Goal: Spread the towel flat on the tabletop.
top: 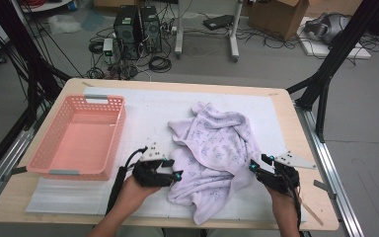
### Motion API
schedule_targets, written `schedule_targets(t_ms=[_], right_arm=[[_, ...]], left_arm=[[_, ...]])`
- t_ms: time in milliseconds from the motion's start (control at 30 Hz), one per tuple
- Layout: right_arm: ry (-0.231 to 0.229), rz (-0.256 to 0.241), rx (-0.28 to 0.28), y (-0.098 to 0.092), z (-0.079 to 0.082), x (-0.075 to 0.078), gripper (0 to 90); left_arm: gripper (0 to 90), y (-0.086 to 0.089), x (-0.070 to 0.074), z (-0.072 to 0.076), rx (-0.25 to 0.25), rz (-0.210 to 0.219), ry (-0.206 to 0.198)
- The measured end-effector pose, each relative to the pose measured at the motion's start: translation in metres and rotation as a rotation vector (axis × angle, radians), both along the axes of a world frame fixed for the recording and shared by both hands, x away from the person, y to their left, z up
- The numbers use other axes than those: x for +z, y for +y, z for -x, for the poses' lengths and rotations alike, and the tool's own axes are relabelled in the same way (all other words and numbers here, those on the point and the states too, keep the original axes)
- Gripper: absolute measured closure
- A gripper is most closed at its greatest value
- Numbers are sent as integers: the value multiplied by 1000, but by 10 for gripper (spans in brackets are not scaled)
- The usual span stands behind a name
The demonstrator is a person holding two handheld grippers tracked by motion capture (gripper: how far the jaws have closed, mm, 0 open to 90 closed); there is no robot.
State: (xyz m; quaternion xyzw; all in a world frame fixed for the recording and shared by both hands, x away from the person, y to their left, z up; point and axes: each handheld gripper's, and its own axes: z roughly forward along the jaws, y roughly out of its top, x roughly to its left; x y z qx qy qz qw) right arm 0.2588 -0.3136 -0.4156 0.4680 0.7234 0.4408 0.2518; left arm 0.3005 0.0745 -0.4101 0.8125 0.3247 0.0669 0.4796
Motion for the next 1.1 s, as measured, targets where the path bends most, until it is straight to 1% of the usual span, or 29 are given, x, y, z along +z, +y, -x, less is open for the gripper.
schedule_targets(t_ms=[33,100,133,167,200,233,267,300,333,400,433,467,500,533,567,600,633,667,700,767,800,833,867,900,933,967,1033,1067,1100], right_arm=[[0,0,0,0,0,0,492],[-3,0,2,-1,0,0,491],[-5,1,1,-1,0,0,491],[-4,-1,1,-2,0,0,491],[-3,-2,0,-2,0,-1,491],[1,-8,-2,-2,1,-1,491],[-1,-5,1,-2,1,-1,492],[1,-4,2,-2,1,-2,492],[3,-5,2,-2,1,-2,493],[2,-2,6,-2,1,-2,494],[0,-2,8,-1,1,-2,494],[-2,-1,10,-1,1,-2,494],[-2,-1,10,-1,1,-2,494],[-3,1,10,-1,1,-2,494],[0,-3,8,-2,2,-2,494],[2,-6,7,-2,2,-2,494],[2,-6,7,-2,2,-2,494],[3,-6,9,-3,2,-3,494],[3,-7,9,-3,2,-3,494],[3,-9,9,-3,2,-3,494],[3,-9,8,-3,2,-3,494],[5,-12,7,-3,2,-3,494],[4,-15,7,-3,1,-3,494],[2,-17,6,-3,1,-3,493],[-1,-17,9,-3,0,-2,494],[-1,-17,9,-3,0,-2,494],[4,-16,7,-2,-1,-1,493],[4,-16,7,-2,-1,-1,493],[5,-26,7,-2,-2,-1,493]], left_arm=[[467,0,0,0,0,0,0],[465,-6,1,-17,18,45,26],[464,-10,1,-25,27,52,41],[465,-15,1,-31,29,43,48],[465,-20,0,-37,28,48,56],[465,-32,-3,-44,21,46,76],[469,-32,-3,-44,21,46,76],[469,-38,-5,-47,14,33,77],[469,-45,-7,-50,16,11,88],[473,-56,-15,-56,26,-12,100],[496,-61,-19,-58,36,-34,108],[538,-65,-23,-61,44,-68,119],[538,-69,-26,-63,47,-93,122],[624,-71,-28,-63,41,-104,118],[830,-74,-29,-63,36,-113,105],[880,-75,-28,-63,30,-115,85],[880,-76,-27,-63,34,-120,65],[886,-74,-24,-65,43,-121,50],[888,-69,-22,-68,64,-112,36],[890,-54,-16,-77,141,-83,16],[891,-44,-14,-82,191,-72,7],[892,-23,-15,-93,282,-85,-3],[892,-23,-15,-93,282,-85,-3],[899,-15,-16,-96,314,-95,-1],[899,-2,-16,-101,368,-123,-9],[899,7,-15,-104,407,-122,-17],[899,25,-12,-108,479,-106,-37],[899,32,-11,-109,495,-98,-40],[899,37,-10,-109,493,-96,-37]])
